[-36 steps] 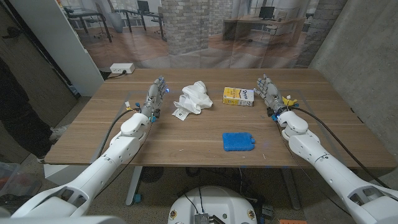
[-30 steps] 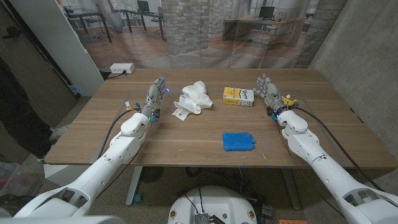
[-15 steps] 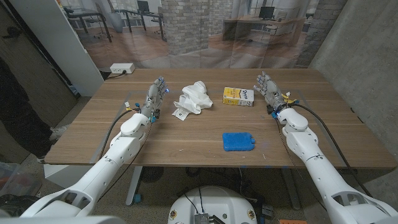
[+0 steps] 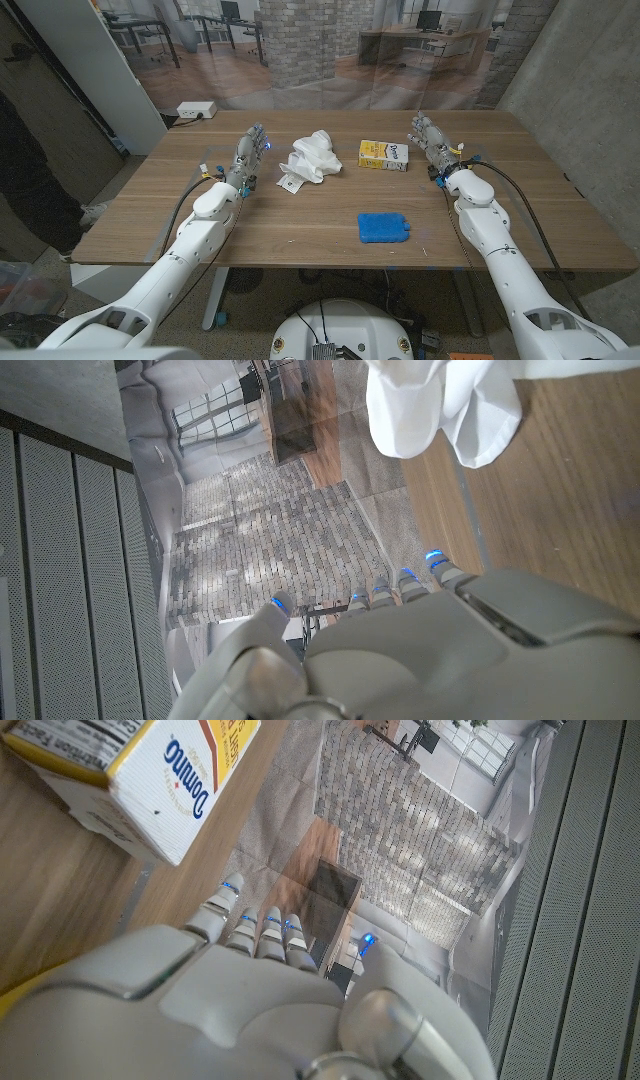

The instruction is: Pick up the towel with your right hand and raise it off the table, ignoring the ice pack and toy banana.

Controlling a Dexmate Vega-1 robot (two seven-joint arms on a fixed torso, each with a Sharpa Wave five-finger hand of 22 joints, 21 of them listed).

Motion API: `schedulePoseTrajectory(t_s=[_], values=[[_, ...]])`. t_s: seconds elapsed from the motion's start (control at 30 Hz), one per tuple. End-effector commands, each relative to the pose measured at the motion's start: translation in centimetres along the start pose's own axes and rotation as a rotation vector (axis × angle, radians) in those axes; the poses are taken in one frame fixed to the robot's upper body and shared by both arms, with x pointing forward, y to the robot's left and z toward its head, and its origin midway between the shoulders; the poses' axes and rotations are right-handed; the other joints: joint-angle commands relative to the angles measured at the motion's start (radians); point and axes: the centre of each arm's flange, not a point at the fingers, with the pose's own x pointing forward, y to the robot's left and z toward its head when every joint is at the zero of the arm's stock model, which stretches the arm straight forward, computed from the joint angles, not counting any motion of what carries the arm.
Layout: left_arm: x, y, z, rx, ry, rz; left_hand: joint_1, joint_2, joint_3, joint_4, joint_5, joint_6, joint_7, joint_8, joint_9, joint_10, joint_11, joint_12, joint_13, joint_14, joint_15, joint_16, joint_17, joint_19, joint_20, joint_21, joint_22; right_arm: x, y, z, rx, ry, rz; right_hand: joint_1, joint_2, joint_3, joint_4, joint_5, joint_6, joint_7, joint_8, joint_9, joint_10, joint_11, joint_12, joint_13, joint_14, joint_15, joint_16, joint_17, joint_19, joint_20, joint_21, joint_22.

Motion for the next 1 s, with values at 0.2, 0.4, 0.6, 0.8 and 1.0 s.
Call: schedulePoseTrajectory(t_s=[0.2,0.4,0.6,0.8,1.0], values=[[0.1,0.4,-0.3,-0.007,-0.001,0.007,0.003,0.068,-0.002,-0.003,0.006,-0.100,0.004,0.005,0.003,-0.093,0.001,0.006,0.005,-0.151,0.005,0.004,0.003,-0.040,0.007,0.004,0.004,1.0,0.6,2.1,-0.102,-0.016,-0.022,0.026,0.006,0.012,-0.012,0.001,0.006,0.007,0.006,0.004,0.007,0.010,0.007,0.002,0.006,0.010,0.008,0.003,0.010,0.004,0.007,0.002],[0.3,0.5,-0.4,-0.009,-0.002,0.008,0.003,0.068,-0.003,-0.004,0.006,-0.099,0.004,0.006,0.003,-0.093,0.001,0.006,0.005,-0.152,0.006,0.004,0.002,-0.040,0.008,0.004,0.004,1.3,1.0,2.9,-0.146,-0.024,-0.024,0.036,0.010,0.018,-0.019,0.000,0.009,0.007,0.007,0.004,0.010,0.010,0.007,0.002,0.009,0.011,0.009,0.003,0.012,0.004,0.007,0.002],[0.3,0.6,-0.4,-0.011,-0.003,0.009,0.003,0.068,-0.004,-0.004,0.007,-0.099,0.004,0.005,0.003,-0.092,0.002,0.006,0.005,-0.151,0.007,0.004,0.002,-0.039,0.009,0.004,0.004,1.5,1.4,3.8,-0.188,-0.033,-0.026,0.045,0.014,0.025,-0.025,-0.002,0.013,0.006,0.007,0.004,0.013,0.009,0.007,0.002,0.012,0.010,0.009,0.003,0.015,0.005,0.008,0.002],[0.4,0.6,-0.4,-0.010,-0.003,0.010,0.004,0.068,-0.004,-0.004,0.007,-0.098,0.004,0.006,0.003,-0.091,0.002,0.007,0.005,-0.149,0.010,0.004,0.002,-0.039,0.010,0.003,0.004,1.6,1.7,4.5,-0.215,-0.048,-0.018,0.058,0.019,0.034,-0.033,-0.004,0.017,0.007,0.008,0.004,0.016,0.008,0.007,0.002,0.014,0.011,0.009,0.003,0.017,0.004,0.008,0.002],[0.4,0.7,-0.3,-0.009,-0.007,0.012,0.004,0.068,-0.005,-0.004,0.007,-0.098,0.004,0.005,0.003,-0.091,0.002,0.006,0.005,-0.149,0.010,0.004,0.002,-0.038,0.010,0.003,0.004,1.8,2.2,5.3,-0.229,-0.073,-0.007,0.066,0.020,0.040,-0.039,-0.006,0.018,0.009,0.008,0.004,0.017,0.009,0.006,0.002,0.016,0.013,0.009,0.003,0.019,0.006,0.008,0.002]])
